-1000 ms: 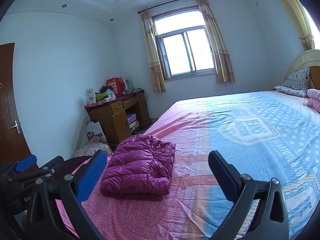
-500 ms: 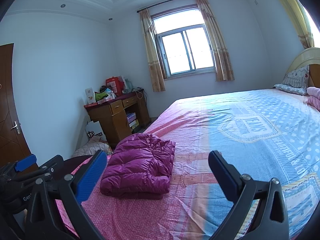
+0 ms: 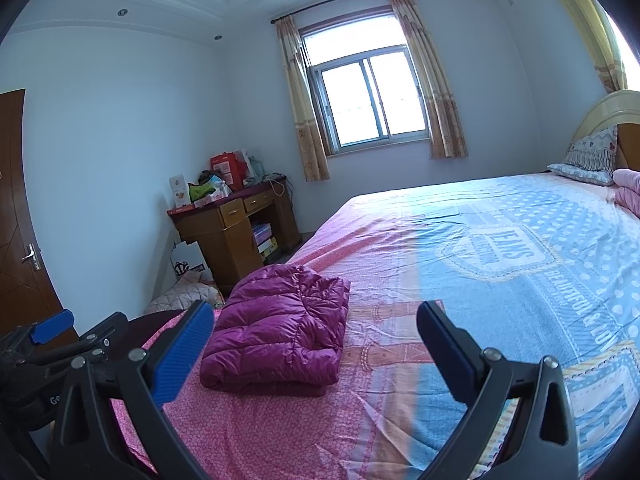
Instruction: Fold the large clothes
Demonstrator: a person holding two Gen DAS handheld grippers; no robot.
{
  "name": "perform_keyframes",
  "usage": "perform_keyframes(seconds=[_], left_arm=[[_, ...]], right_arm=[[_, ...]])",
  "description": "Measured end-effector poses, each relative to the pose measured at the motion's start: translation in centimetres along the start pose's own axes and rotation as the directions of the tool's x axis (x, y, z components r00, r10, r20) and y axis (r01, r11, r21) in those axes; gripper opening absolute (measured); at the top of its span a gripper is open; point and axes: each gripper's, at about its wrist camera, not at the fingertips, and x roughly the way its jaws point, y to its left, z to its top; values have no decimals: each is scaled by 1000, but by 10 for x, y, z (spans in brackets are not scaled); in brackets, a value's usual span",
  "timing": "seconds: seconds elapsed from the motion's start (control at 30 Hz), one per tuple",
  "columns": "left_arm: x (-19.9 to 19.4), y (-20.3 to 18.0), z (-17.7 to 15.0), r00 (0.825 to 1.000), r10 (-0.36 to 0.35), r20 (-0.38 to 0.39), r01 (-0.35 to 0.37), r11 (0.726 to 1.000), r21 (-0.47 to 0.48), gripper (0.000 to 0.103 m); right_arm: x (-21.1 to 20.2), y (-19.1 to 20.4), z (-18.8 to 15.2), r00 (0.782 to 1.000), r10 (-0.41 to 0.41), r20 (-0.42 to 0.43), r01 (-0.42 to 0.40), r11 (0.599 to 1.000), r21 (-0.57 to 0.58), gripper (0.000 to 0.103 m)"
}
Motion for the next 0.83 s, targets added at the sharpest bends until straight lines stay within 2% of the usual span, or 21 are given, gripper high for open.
perform_keyframes(seconds=[0.2,0.37,0.57,0.7,0.83], left_arm=[[2,1,1,1000,16,7,-16,1000,11,85],[12,2,0,999,35,-29,-35,999,14,85],[21,7,-1,998,18,-58,-18,1000,-6,85],[21,8,-2,999,-13,-37,13,1000,-13,85],[24,6,-3,999,-6,-39,6,1000,-1,85]], right_arm=[[2,-3,0,1000,-4,-4,4,1000,3,103],[2,-3,-2,1000,-11,-8,11,1000,5,103],[4,-6,-2,1000,-17,-10,17,1000,9,103],[5,-8,-3,1000,-17,-15,18,1000,15,103],[7,-10,-3,1000,-15,-23,15,1000,19,103]])
